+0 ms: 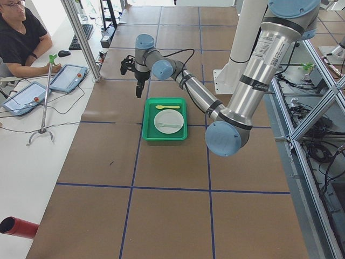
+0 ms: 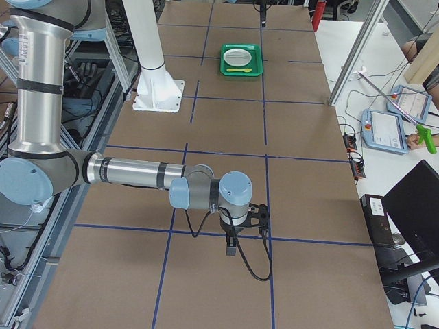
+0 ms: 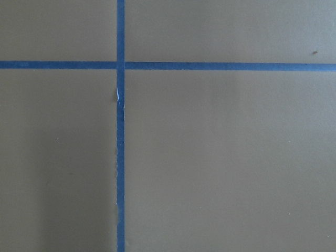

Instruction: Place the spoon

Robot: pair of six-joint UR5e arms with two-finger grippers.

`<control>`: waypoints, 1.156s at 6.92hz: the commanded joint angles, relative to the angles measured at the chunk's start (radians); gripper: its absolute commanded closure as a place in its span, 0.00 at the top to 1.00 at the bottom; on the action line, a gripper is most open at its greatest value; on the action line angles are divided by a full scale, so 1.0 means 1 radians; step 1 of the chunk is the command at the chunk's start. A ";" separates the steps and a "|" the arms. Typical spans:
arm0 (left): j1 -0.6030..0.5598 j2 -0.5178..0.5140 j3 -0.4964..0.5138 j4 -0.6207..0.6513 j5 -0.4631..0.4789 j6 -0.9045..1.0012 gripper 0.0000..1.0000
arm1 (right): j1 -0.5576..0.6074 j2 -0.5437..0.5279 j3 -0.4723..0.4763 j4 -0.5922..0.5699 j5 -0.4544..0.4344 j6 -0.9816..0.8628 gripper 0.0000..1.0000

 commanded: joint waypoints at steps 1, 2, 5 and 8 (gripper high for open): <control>-0.163 0.053 0.020 0.103 -0.002 0.365 1.00 | 0.000 0.000 0.000 0.000 0.000 0.000 1.00; -0.255 0.088 0.089 0.097 -0.008 0.497 1.00 | 0.000 0.000 0.000 0.000 0.000 0.000 1.00; -0.423 0.362 0.210 -0.013 -0.155 0.719 1.00 | 0.000 0.000 0.000 0.000 0.000 -0.001 1.00; -0.433 0.477 0.247 -0.081 -0.151 0.730 1.00 | 0.000 0.000 0.000 0.000 0.000 0.000 1.00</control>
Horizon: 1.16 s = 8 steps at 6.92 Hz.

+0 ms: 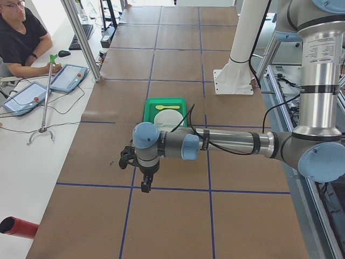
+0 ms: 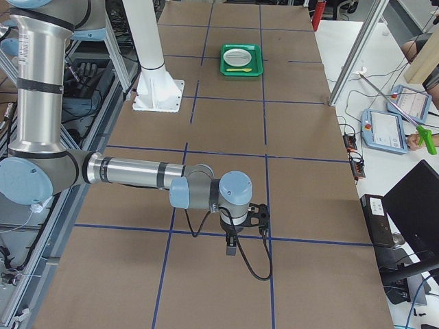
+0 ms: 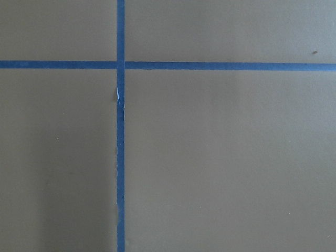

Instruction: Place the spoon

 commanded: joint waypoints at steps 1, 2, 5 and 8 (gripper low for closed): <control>-0.004 0.028 0.013 -0.004 0.001 0.003 1.00 | 0.000 0.000 0.000 0.000 0.000 0.000 1.00; -0.004 0.028 0.013 0.009 0.001 0.001 1.00 | 0.000 0.000 0.000 0.000 0.000 0.000 1.00; -0.004 0.025 0.010 0.016 0.002 0.001 1.00 | 0.000 0.000 0.000 0.000 0.000 0.000 1.00; -0.004 0.022 0.011 0.016 0.004 0.001 1.00 | 0.000 0.000 0.000 0.002 0.000 0.000 1.00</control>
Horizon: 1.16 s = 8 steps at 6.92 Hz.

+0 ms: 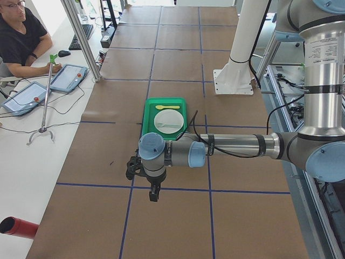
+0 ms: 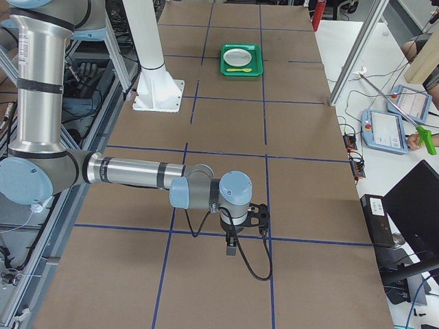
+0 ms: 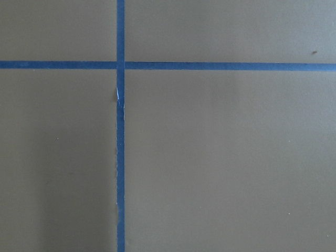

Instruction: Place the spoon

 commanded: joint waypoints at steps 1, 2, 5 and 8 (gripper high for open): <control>0.000 -0.001 -0.001 0.000 0.001 0.000 1.00 | 0.000 0.000 0.000 0.000 0.000 0.000 1.00; 0.000 -0.001 0.000 0.000 0.001 0.000 1.00 | 0.000 0.000 0.000 0.000 0.000 0.000 1.00; -0.002 -0.007 -0.003 -0.001 0.000 0.000 1.00 | 0.000 0.000 0.000 0.001 0.000 0.000 1.00; -0.028 -0.011 -0.006 -0.001 0.000 0.002 1.00 | 0.000 0.000 0.000 0.000 0.000 0.000 1.00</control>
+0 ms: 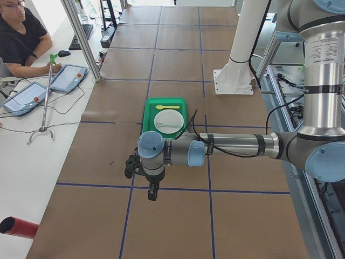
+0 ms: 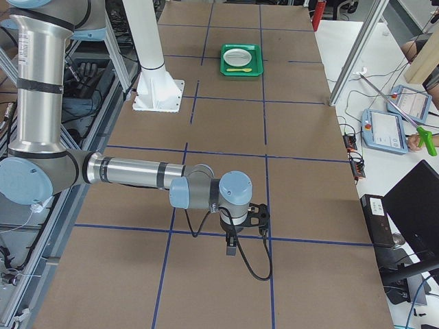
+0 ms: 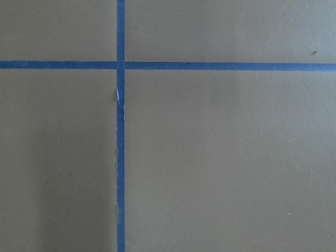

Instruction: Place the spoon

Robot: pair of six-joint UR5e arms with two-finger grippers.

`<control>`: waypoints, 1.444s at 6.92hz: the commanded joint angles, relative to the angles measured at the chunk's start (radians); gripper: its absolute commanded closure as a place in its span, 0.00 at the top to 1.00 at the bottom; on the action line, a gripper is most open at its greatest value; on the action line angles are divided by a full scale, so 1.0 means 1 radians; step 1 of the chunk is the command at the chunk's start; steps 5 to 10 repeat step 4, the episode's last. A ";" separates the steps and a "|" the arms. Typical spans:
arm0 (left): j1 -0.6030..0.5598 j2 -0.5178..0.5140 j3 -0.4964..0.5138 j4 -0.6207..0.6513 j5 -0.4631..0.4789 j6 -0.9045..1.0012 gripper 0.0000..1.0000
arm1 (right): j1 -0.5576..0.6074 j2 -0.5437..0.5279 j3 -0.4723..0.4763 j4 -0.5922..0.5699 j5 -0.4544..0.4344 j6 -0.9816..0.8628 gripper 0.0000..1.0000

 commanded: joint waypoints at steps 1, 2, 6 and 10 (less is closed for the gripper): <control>-0.013 -0.001 -0.001 0.000 0.000 0.001 1.00 | 0.000 0.000 0.000 0.000 0.000 0.000 1.00; -0.015 0.002 -0.004 0.000 0.000 0.001 1.00 | 0.000 0.000 0.000 0.000 0.000 0.000 1.00; -0.020 0.008 -0.006 0.000 0.000 0.004 1.00 | 0.000 0.000 0.000 0.001 0.000 0.000 1.00; -0.020 0.008 -0.006 0.000 0.000 0.004 1.00 | 0.000 0.000 0.000 0.001 0.000 0.000 1.00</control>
